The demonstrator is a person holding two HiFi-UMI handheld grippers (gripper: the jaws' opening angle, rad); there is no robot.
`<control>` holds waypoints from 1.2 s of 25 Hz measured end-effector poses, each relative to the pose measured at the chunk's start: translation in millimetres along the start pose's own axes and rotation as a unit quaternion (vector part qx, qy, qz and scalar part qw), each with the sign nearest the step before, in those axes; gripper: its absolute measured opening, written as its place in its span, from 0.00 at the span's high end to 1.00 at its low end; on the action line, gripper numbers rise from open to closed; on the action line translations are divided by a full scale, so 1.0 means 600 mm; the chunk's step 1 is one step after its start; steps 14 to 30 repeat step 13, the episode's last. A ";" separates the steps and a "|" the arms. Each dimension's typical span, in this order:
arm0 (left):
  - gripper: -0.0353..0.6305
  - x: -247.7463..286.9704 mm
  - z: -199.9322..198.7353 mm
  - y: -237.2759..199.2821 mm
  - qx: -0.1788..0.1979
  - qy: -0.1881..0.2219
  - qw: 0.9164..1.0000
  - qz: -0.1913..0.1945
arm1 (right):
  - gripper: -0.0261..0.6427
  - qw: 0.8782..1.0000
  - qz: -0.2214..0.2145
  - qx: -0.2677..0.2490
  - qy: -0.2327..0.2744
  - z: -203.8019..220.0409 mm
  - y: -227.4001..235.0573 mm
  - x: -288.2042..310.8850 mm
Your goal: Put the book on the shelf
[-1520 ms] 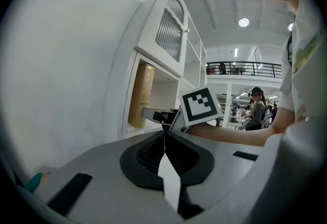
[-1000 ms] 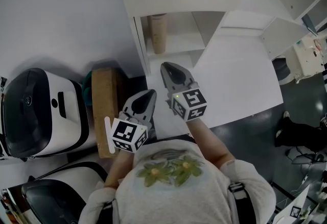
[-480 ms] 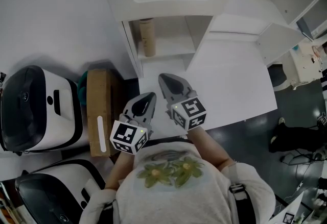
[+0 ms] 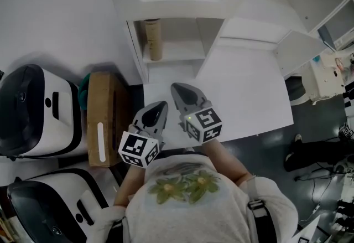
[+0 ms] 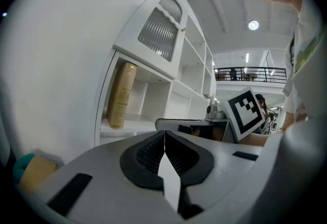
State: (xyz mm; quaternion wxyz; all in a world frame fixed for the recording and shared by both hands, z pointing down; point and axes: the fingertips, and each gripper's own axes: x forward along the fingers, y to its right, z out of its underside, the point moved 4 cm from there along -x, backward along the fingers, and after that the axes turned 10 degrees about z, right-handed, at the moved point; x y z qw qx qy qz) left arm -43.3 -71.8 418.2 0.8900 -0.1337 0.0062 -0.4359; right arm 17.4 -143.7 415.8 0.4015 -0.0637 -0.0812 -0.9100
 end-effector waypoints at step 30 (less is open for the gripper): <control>0.90 0.013 0.001 0.021 -0.002 0.000 1.000 -0.010 | 0.92 1.000 0.003 0.005 -0.003 0.001 0.022 -0.018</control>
